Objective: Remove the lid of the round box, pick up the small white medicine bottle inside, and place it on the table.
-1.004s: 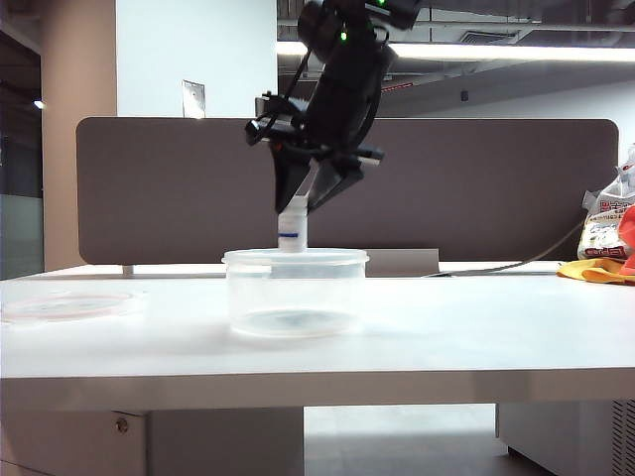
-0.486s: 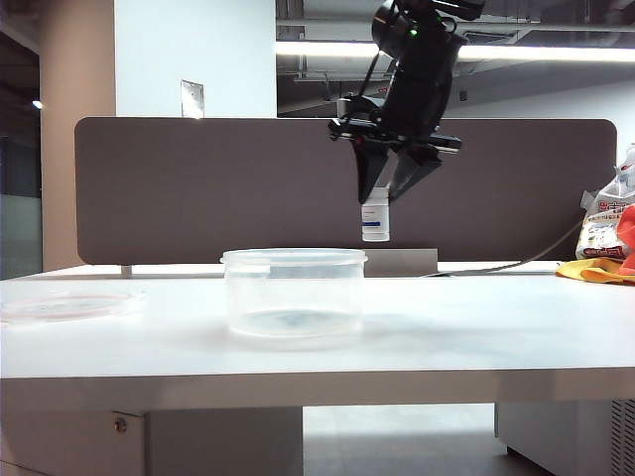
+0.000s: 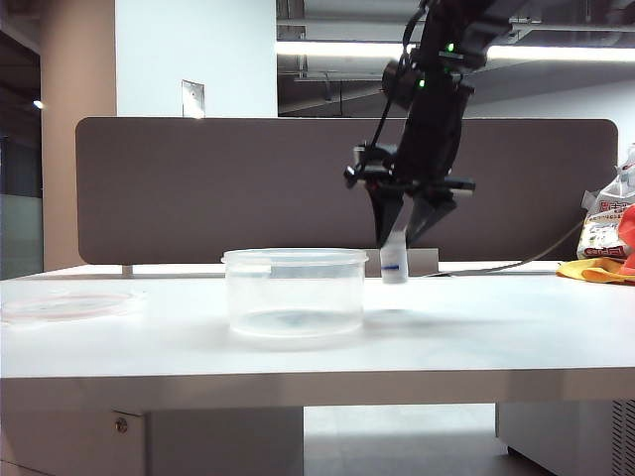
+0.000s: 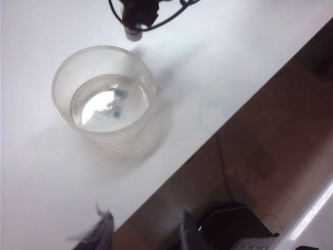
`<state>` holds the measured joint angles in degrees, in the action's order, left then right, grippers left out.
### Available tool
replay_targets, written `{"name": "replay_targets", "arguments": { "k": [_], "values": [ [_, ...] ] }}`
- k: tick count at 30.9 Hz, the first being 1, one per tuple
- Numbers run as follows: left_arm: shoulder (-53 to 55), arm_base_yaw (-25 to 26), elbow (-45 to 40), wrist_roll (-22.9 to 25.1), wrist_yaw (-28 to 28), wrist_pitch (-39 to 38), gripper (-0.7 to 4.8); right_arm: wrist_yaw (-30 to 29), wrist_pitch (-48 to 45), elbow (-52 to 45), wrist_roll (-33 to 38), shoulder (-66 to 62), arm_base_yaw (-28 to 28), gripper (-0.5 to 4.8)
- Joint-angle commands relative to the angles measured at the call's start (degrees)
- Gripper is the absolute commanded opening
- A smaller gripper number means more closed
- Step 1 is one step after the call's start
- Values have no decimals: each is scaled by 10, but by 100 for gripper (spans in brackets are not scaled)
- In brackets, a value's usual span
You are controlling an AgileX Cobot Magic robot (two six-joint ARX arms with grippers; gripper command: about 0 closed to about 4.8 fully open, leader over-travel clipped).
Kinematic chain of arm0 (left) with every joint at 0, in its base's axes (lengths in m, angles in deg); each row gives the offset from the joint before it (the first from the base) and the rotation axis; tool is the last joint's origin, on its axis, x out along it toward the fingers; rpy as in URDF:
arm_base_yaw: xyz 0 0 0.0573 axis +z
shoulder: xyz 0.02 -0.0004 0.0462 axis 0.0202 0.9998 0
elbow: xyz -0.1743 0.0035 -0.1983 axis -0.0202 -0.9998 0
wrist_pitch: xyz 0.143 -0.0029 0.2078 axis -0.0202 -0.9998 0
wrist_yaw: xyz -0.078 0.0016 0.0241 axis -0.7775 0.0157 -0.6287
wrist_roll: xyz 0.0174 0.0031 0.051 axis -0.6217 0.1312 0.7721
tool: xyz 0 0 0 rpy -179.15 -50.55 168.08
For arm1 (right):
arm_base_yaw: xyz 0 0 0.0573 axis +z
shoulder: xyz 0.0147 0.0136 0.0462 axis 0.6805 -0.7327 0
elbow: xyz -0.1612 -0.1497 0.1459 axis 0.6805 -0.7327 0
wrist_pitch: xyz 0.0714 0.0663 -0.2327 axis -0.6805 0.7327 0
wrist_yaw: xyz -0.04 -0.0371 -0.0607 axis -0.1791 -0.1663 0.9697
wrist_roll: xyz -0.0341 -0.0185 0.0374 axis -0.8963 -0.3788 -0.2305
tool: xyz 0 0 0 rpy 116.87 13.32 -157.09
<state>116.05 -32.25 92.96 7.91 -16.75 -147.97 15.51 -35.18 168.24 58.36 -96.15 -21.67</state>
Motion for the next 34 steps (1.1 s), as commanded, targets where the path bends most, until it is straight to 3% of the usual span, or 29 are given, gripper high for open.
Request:
{"name": "replay_targets", "arguments": {
  "k": [1,11,14,17,22,23,30,34],
  "values": [
    [-2,-1,4,3,-2,4,169,-1,-6,2,3,-6,0,165],
    [-2,-1,4,3,-2,4,169,-1,-8,2,4,-24,0,166],
    [-2,-1,4,3,-2,4,169,-3,-8,2,5,-24,0,187],
    [-2,-1,4,3,-2,4,169,-3,-7,2,8,-24,0,258],
    [-2,-1,4,5,-1,5,169,-3,-5,3,19,-24,0,468],
    [-2,-1,4,10,-1,7,169,-3,-4,3,19,-23,0,473],
    [-2,0,3,42,84,33,155,11,3,4,12,1,-3,457],
    [-2,8,3,56,137,76,109,31,21,4,12,33,-13,230]
  ]
}}
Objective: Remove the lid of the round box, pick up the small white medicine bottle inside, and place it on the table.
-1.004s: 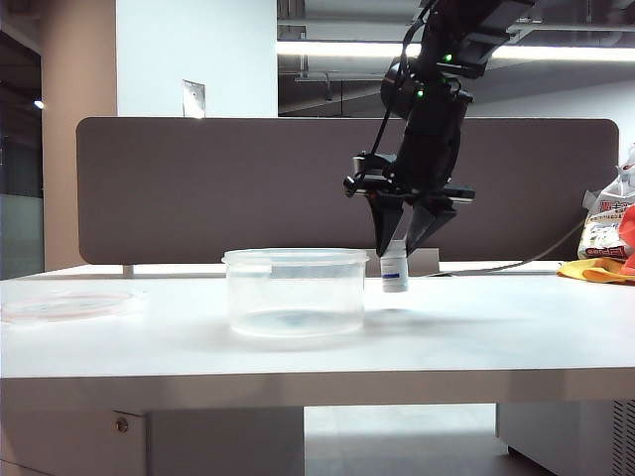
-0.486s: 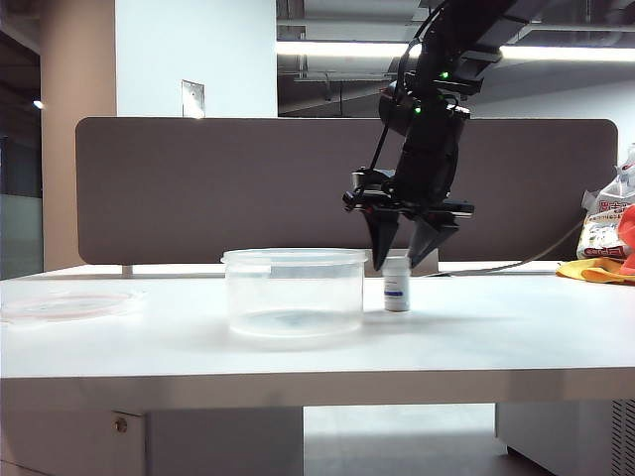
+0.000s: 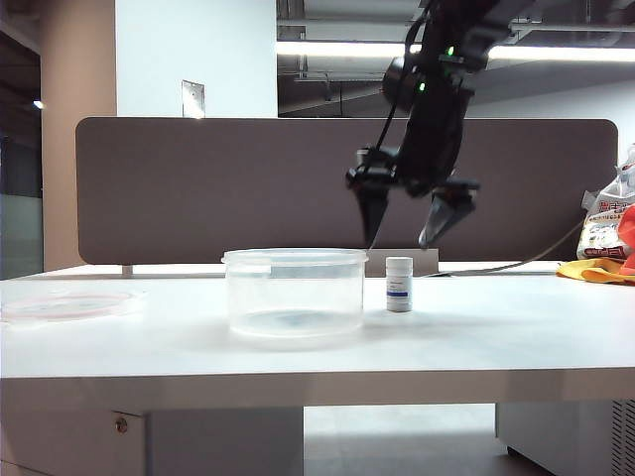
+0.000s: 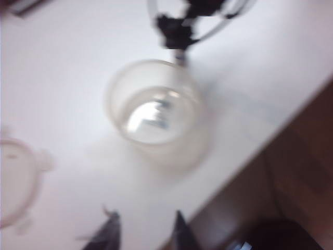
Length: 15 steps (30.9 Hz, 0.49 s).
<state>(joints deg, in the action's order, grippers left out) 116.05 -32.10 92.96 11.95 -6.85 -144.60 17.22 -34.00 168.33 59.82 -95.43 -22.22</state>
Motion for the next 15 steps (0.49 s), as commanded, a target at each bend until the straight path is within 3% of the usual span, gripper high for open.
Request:
{"name": "replay_targets", "arguments": {
  "k": [1,6,11,15],
  "values": [
    [-2,12,3,16,40,53,109,10,12,3,-2,35,-11,194],
    [-2,51,-6,16,39,106,105,8,35,3,-6,92,-17,84],
    [-4,118,-41,15,35,162,78,10,80,2,-32,140,-17,50],
    [-20,178,-99,0,-16,203,61,10,126,0,-36,167,-16,50]
  ]
}}
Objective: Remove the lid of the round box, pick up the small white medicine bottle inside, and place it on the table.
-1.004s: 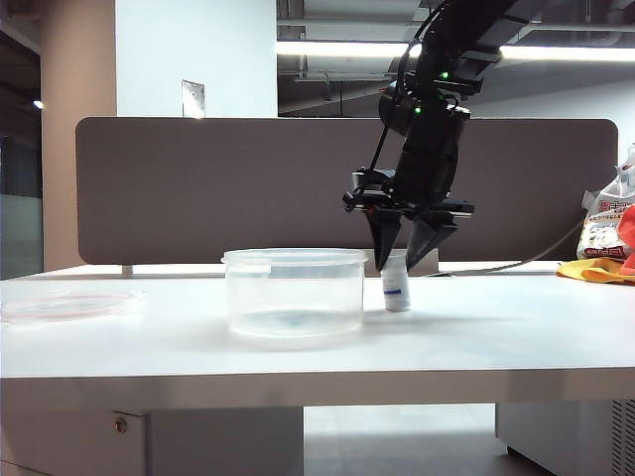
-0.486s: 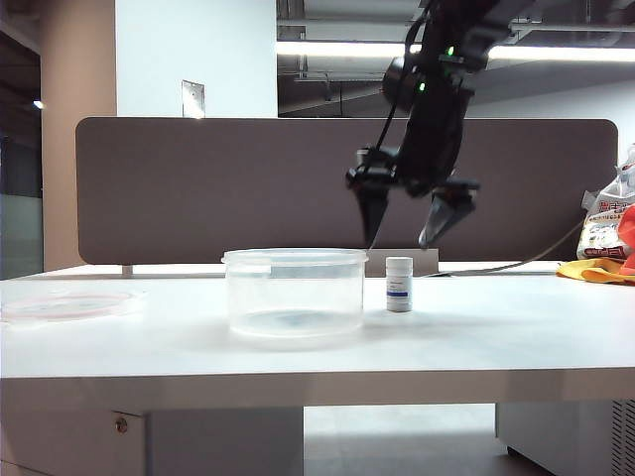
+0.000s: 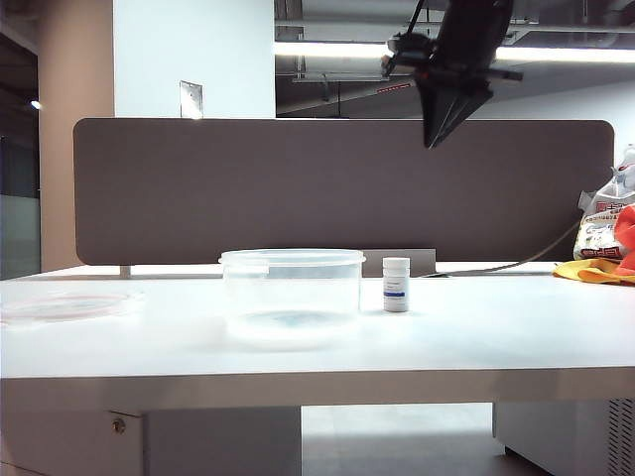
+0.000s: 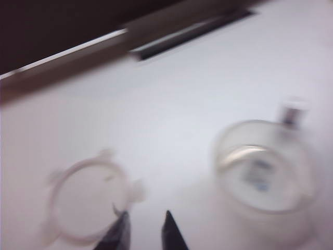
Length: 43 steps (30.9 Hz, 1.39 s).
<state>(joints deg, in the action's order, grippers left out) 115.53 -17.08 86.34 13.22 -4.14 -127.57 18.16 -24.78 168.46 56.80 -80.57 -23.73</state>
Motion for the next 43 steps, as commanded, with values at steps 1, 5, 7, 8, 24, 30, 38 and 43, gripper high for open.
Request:
{"name": "replay_targets", "arguments": {
  "k": [1,5,7,8,24,30,38,43],
  "values": [
    [-23,46,-53,-19,-57,41,52,1,49,-1,-8,26,-1,50],
    [-68,110,-129,-36,-108,80,52,0,87,-1,-13,47,-1,50],
    [-96,128,-168,-57,-125,100,52,0,95,-1,-13,58,-1,50],
    [-108,133,-183,-64,-130,107,52,0,97,-1,-13,63,-1,50],
    [-203,156,-264,-28,-134,104,52,6,136,-1,20,233,-1,49],
    [-203,156,-276,-28,-145,108,52,27,153,-11,26,338,-1,50],
    [-244,156,-371,-57,-171,141,52,28,15,-263,63,542,-1,50],
    [-320,156,-438,-64,-169,167,52,26,-151,-505,97,681,-1,50]
  ]
}}
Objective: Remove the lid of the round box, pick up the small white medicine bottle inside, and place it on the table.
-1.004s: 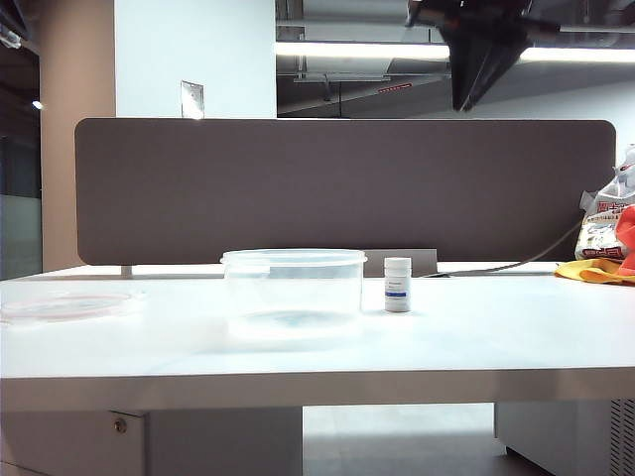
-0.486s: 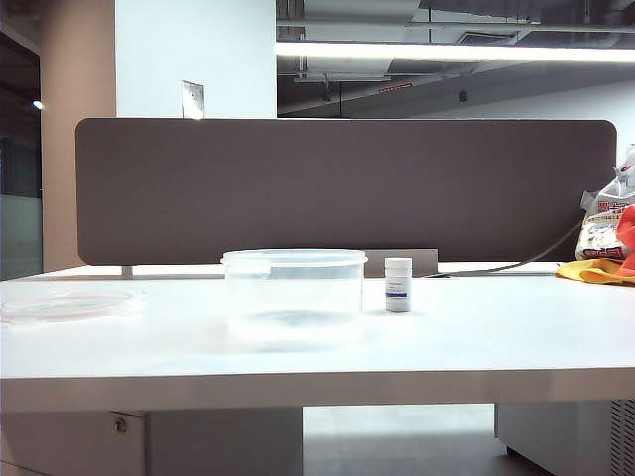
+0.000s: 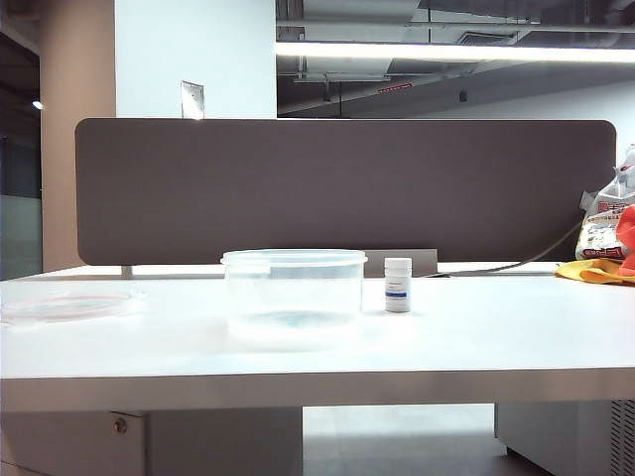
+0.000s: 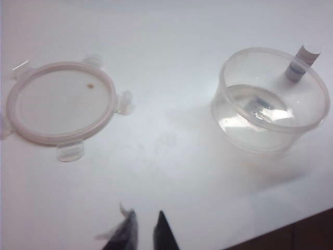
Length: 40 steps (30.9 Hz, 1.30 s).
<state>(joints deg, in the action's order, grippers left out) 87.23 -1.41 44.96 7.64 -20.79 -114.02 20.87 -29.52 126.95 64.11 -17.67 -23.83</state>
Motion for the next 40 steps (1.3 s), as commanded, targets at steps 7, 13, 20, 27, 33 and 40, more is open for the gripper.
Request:
{"name": "replay_targets", "arguments": {
  "k": [7,13,20,27,33,40],
  "values": [
    [-183,-1,-128,-47,3,82,48,-1,-298,-398,74,203,1,50],
    [-315,-1,-230,-128,27,110,48,2,-407,-580,74,311,1,49],
    [-380,-3,-312,-150,23,94,48,27,-465,-716,40,422,1,49],
    [-383,-18,-341,-81,13,105,48,30,-452,-772,1,513,1,49],
    [-382,-19,-362,-37,47,133,48,36,-458,-790,-20,511,0,49],
    [-380,-19,-372,1,134,149,48,65,-459,-791,-63,511,-2,49]
  ]
}}
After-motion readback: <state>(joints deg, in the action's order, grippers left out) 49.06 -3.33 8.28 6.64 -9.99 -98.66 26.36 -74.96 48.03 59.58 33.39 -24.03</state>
